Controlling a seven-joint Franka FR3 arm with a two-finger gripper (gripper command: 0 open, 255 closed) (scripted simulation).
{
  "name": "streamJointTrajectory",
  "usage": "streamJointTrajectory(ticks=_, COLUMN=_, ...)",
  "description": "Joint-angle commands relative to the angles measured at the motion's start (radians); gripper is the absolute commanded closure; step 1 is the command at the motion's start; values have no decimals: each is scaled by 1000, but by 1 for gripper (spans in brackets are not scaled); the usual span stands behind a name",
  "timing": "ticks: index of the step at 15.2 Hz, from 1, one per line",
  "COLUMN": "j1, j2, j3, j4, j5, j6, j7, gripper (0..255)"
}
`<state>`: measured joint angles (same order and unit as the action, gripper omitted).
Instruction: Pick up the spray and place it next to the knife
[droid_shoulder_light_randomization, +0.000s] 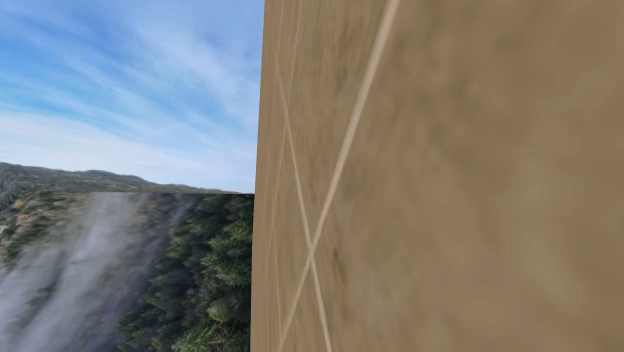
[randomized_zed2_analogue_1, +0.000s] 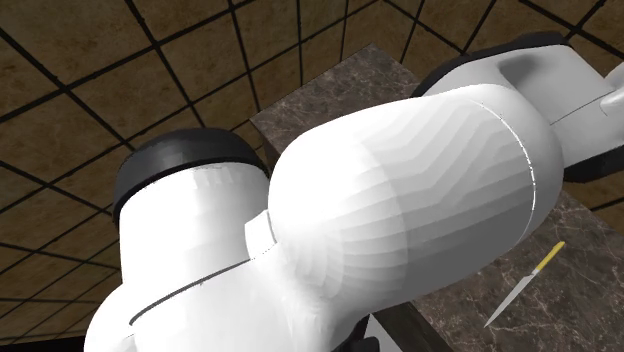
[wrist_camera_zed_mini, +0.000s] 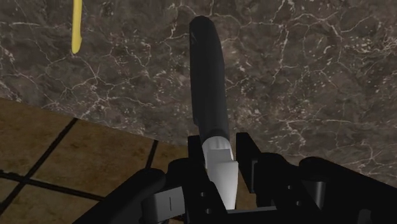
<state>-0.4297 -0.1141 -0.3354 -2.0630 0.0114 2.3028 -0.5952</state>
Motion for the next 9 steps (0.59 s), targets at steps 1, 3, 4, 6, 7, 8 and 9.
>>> streamJointTrajectory(ticks=1, j1=0, j2=7, j3=-1, j4=-20, j5=4, j6=27, j7=-4, gripper=255)
streamJointTrajectory(ticks=3, j1=0, j2=14, j3=-2, j4=-40, j5=8, j6=54, j7=-7, gripper=255)
streamJointTrajectory(ticks=4, j1=0, j2=18, j3=-3, j4=-50, j5=10, j6=67, j7=-9, gripper=255)
streamJointTrajectory(ticks=6, j1=0, j2=26, j3=-4, j4=-68, j5=15, j6=94, j7=-14, gripper=255)
streamJointTrajectory(ticks=7, j1=1, j2=31, j3=-5, j4=-77, j5=18, j6=107, j7=-16, gripper=255)
streamJointTrajectory(ticks=8, j1=1, j2=36, j3=-6, j4=-86, j5=21, j6=120, j7=-18, gripper=255)
streamJointTrajectory(ticks=9, j1=1, j2=41, j3=-6, j4=-94, j5=24, j6=133, j7=-21, gripper=255)
